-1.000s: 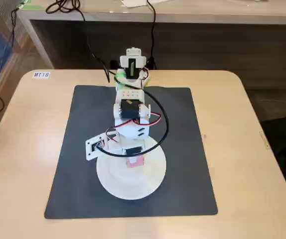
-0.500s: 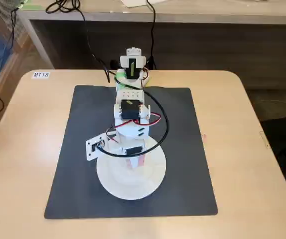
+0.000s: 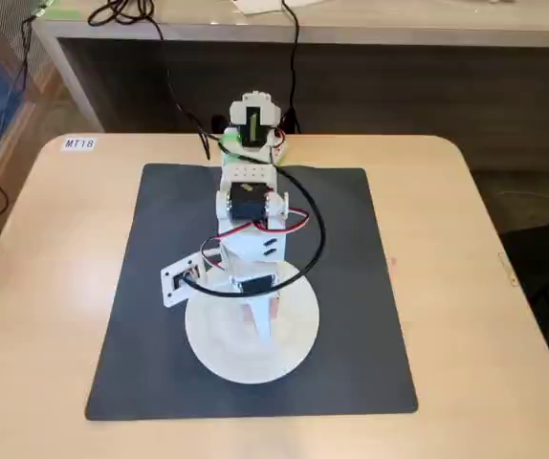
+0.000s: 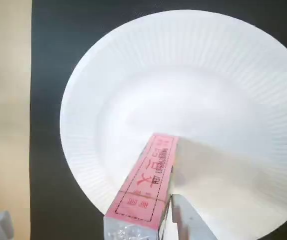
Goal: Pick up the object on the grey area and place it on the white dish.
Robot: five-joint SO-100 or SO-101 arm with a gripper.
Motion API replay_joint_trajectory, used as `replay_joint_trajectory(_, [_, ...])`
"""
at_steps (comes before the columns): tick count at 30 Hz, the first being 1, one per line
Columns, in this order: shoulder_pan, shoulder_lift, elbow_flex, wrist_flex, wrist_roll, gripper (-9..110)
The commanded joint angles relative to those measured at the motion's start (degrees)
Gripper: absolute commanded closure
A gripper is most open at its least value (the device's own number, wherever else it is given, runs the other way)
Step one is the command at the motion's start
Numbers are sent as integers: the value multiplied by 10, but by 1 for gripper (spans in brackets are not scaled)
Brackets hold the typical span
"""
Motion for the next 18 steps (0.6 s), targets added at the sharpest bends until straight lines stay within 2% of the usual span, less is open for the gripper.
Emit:
replay_joint_trajectory(1, [5, 61, 7, 4, -1, 59])
replay_joint_trajectory(18, [6, 171, 156, 4, -10, 54])
